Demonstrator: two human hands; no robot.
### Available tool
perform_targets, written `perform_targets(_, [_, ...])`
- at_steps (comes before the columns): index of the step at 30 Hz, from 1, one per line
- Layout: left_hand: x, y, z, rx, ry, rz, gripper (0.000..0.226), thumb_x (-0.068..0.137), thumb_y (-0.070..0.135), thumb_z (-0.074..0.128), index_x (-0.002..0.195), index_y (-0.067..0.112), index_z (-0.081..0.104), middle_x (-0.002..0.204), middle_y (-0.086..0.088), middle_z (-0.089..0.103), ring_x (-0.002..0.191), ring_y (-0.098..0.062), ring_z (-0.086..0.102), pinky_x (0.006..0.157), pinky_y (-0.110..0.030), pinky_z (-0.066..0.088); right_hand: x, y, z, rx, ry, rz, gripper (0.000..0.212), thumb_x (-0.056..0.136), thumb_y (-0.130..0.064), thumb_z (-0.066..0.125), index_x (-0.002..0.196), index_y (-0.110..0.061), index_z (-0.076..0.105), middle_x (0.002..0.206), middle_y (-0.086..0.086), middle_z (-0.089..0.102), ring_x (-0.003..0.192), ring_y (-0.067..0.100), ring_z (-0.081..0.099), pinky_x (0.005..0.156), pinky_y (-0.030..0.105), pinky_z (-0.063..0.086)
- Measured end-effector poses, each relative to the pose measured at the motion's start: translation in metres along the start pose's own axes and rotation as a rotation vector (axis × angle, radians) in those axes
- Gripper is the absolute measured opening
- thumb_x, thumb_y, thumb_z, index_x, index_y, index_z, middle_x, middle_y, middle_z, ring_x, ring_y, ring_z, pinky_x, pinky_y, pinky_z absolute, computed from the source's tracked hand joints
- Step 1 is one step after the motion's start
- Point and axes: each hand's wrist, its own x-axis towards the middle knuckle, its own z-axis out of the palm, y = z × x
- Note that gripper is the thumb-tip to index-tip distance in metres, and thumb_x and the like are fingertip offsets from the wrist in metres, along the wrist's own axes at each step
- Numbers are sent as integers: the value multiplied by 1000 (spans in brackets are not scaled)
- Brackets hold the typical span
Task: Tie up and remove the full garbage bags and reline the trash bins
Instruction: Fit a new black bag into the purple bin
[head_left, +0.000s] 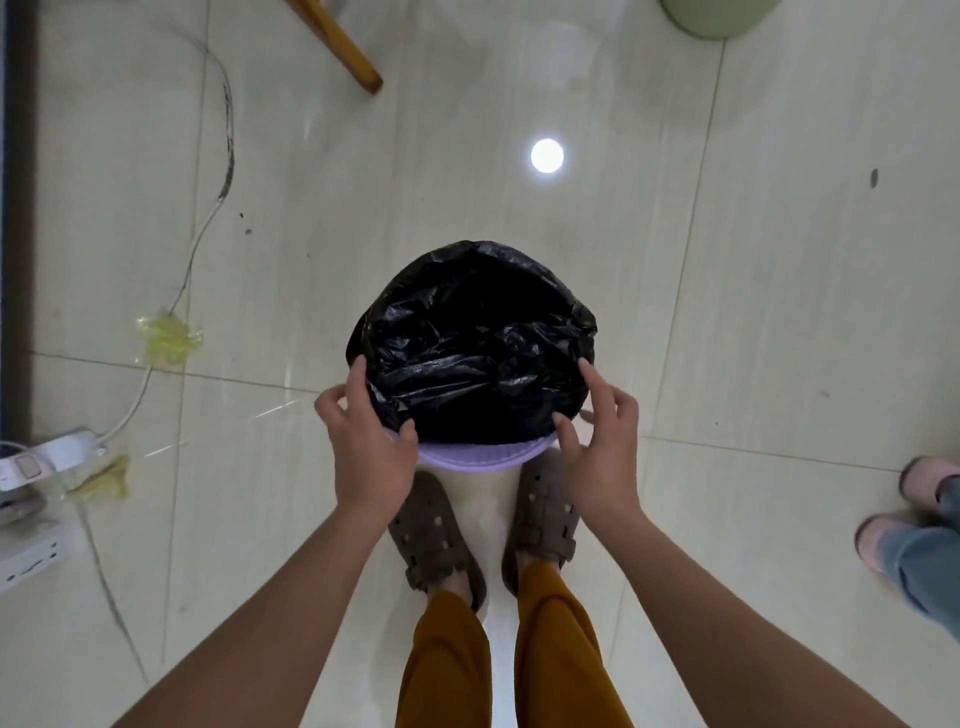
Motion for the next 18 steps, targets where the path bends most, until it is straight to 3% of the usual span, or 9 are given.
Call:
perform_targets(4, [-3,-1,9,-113,72,-147,55,85,6,69,132,16,41,118,-6,36,87,-23,58,84,-27,48,-5,1,6,56,19,51,41,97,-20,58,135,-31,50,128,-1,42,106,12,55,92,19,44])
perform_targets(8, [2,-9,16,-88,174,-148,27,86,3,66,106,13,50,100,-7,52,69,-13,55,62,-7,39,2,0,10,76,173,56,18,94,-13,61,110,-15,68,110,-1,54,98,15,60,77,1,40])
perform_targets(12, [0,-15,19,-176,228,-242,25,85,-6,59,96,13,49,76,3,53,64,-4,52,56,-1,38,8,0,13,-1,252,61,12,89,-3,64,94,-10,72,99,1,56,90,16,61,71,-5,34])
perform_targets(18, [-12,-18,21,-224,214,-310,27,85,-8,58,97,15,50,77,5,53,65,-5,55,55,-9,40,7,-1,9,37,300,158,21,90,2,61,86,-16,71,94,0,64,84,7,59,69,-4,37])
